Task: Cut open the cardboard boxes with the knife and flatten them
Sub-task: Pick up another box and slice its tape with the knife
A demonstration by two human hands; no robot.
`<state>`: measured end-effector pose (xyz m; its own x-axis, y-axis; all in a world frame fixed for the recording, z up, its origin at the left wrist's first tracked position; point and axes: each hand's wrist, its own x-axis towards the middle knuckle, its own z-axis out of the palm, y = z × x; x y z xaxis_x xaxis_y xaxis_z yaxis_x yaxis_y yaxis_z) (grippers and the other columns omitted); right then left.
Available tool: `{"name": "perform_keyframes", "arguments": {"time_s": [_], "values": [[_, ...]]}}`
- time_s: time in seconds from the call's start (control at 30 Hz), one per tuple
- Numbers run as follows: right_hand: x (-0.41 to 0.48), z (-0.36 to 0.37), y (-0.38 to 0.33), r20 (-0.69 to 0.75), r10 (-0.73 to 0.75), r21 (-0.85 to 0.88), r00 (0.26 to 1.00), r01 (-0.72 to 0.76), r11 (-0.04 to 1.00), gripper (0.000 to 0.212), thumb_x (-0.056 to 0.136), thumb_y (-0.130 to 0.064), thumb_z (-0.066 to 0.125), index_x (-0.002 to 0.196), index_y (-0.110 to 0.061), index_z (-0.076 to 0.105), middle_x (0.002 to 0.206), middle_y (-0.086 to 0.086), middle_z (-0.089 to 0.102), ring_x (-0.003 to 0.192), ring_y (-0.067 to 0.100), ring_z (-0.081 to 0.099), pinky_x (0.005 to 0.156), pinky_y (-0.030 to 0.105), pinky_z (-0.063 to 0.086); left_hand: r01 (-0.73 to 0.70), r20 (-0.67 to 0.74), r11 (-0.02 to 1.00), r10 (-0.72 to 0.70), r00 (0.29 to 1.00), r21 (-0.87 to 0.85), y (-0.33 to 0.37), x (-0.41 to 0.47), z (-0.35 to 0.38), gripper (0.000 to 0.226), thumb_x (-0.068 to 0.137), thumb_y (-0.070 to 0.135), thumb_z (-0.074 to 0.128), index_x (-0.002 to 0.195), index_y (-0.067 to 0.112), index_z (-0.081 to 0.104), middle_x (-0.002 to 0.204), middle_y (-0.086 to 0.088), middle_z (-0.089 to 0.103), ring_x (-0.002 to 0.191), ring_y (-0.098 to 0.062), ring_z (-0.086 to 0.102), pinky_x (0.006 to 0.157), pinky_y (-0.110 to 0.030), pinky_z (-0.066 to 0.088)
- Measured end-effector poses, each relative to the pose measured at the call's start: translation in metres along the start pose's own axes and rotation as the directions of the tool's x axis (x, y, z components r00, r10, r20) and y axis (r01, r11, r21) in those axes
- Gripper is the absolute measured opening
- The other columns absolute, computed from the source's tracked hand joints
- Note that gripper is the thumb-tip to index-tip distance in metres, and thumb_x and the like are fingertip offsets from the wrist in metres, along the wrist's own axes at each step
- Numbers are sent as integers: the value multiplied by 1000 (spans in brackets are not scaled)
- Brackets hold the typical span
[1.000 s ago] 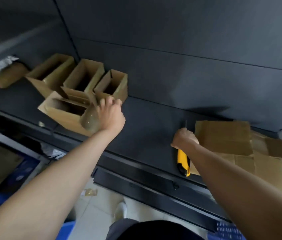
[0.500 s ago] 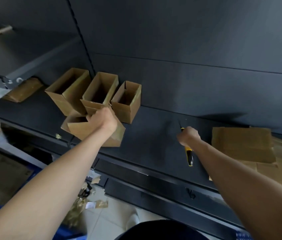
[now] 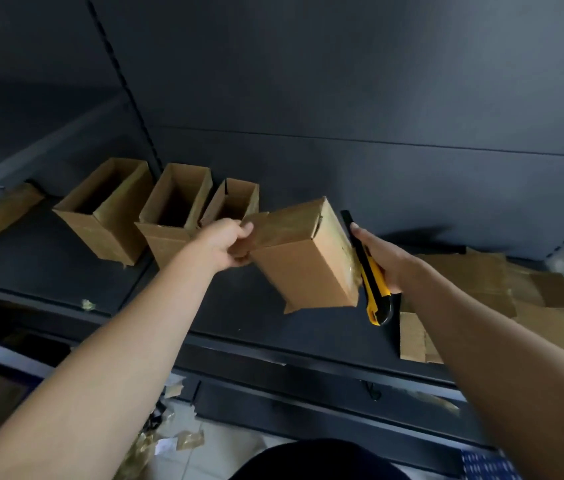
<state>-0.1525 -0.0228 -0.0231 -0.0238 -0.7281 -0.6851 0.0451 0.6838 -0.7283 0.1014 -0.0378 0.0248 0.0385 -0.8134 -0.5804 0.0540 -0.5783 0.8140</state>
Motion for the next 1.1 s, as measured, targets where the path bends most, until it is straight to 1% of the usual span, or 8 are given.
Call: {"name": "perform_keyframes", "arguments": {"time_s": [0.1, 0.2, 0.4, 0.5, 0.6, 0.77, 0.93, 1.1], "values": [[-4, -17, 4, 28, 47, 1, 999, -47, 999, 54, 74, -66, 66, 79, -13, 60, 68, 3, 54, 60, 18, 49, 63, 30, 44, 84, -48, 993, -88, 995, -82, -24, 18, 6, 9, 96, 6, 50, 104, 5, 55, 112, -15, 57, 100, -29, 56, 88, -47, 46], [-10, -26, 4, 0, 30, -71, 1000, -30, 997, 47, 69, -48, 79, 94, -10, 65, 70, 2, 59, 60, 17, 54, 61, 31, 47, 155, -112, 982, -143, 983, 109, -46, 32, 15, 29, 99, 14, 48, 124, 0, 50, 108, -16, 56, 102, -30, 51, 89, -42, 44], [-21, -16, -1, -48, -76, -221, 996, 64, 973, 16, 84, -21, 73, 88, -9, 64, 78, 4, 67, 69, 17, 63, 61, 28, 48, 29, -150, 971, 7, 989, 235, -41, 41, 30, 45, 97, 47, 44, 121, 11, 56, 123, -14, 57, 111, -34, 54, 97, -47, 45], [-19, -3, -1, -51, -130, -364, 990, 103, 926, 23, 82, -23, 75, 96, -10, 62, 99, 8, 70, 90, 25, 67, 66, 31, 50, -19, 77, 982, 5, 997, 188, -28, 33, 27, 82, 66, 84, 52, 114, 18, 59, 120, -7, 59, 111, -29, 55, 99, -52, 42], [-15, 10, -4, -70, -201, -460, 977, 147, 876, 29, 82, -26, 75, 96, -8, 57, 93, 9, 65, 80, 22, 62, 61, 29, 51, -225, 269, 895, 124, 955, 386, -30, 27, 21, 94, 61, 61, 79, 139, 25, 42, 144, -2, 42, 131, -25, 40, 110, -46, 29], [-25, 30, -16, -86, -406, -799, 910, 181, 574, 46, 96, -55, 40, 90, -11, 53, 77, 8, 56, 62, 26, 59, 59, 30, 47, -498, 447, 624, 254, 858, 602, -34, 29, 14, 87, 72, 26, 83, 143, 29, 33, 148, 6, 24, 135, -17, 30, 112, -36, 29], [-46, 35, -33, 45, -353, -966, 935, 131, 223, 51, 94, -63, 33, 90, -18, 57, 86, 6, 61, 65, 22, 63, 64, 31, 53, -444, 438, 658, 187, 879, 608, -31, 34, 13, 90, 71, 25, 83, 144, 32, 32, 146, 0, 36, 131, -21, 37, 111, -37, 32], [-65, 36, -43, 36, -281, -989, 959, 75, 129, 58, 91, -62, 39, 89, -10, 64, 79, 9, 66, 60, 20, 59, 62, 30, 55, -439, 453, 608, 143, 880, 661, -28, 39, 18, 95, 72, 28, 82, 148, 30, 25, 148, -2, 32, 133, -24, 35, 112, -44, 32]]}}
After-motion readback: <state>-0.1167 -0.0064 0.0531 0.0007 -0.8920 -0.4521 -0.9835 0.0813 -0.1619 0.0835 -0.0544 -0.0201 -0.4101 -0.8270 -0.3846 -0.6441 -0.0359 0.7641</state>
